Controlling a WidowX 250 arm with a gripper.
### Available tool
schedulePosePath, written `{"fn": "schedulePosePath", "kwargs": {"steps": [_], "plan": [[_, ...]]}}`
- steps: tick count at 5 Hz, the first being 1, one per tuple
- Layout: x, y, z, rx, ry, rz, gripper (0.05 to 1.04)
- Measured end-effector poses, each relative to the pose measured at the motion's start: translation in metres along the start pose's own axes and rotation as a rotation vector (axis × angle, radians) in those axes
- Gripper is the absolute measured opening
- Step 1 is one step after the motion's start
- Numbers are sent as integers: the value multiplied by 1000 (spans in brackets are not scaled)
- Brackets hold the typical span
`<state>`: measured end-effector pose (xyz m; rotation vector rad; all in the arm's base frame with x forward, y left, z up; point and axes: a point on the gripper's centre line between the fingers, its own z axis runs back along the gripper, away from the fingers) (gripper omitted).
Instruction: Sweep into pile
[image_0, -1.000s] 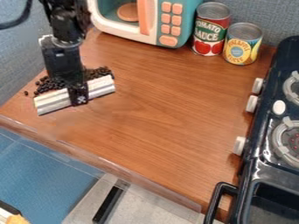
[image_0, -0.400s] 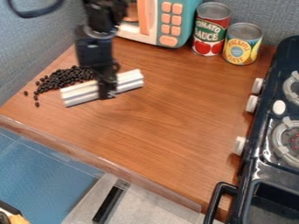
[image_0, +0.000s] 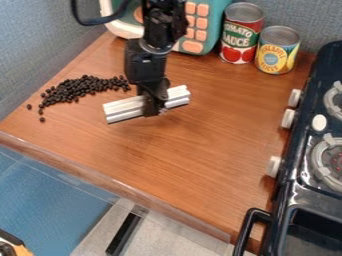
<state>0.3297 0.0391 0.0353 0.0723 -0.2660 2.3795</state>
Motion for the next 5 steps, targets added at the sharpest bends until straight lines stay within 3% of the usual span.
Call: {"fn": "schedulePosePath", "kwargs": {"steps": [1,2,3,4,5], "plan": [[-13,3,-14,6,-38,6,388],[-17,6,-19,11,-57,1,455],[-18,9,-21,54,-76,11,765],[-11,16,-18,122,-93,-4,999],[1,14,10,148,-84,-61,1010]]}}
